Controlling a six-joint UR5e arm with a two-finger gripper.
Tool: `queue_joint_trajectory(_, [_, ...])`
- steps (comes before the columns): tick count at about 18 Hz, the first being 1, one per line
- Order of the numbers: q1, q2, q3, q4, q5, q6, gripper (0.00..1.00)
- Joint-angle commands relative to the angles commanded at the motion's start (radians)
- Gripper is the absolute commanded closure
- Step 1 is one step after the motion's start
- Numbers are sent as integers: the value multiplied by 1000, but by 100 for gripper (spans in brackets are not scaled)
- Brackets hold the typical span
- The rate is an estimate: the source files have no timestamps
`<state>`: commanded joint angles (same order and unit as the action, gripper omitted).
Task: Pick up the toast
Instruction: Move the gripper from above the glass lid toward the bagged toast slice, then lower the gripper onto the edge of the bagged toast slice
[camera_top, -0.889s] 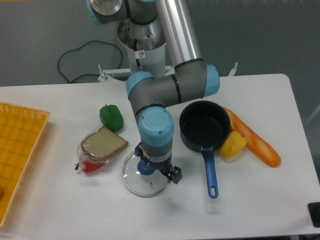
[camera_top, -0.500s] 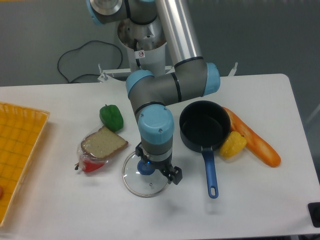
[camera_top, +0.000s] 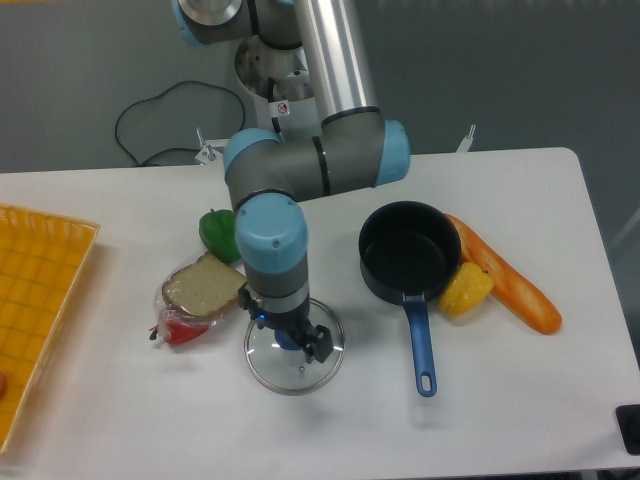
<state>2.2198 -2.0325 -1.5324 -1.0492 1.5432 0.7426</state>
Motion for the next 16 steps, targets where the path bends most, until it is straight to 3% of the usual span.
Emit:
queue_joint_trajectory(9, [-83,11,-11,20,-46,-170,0])
queue_joint_trajectory(16, [-138,6,-46,18,-49,-180,0])
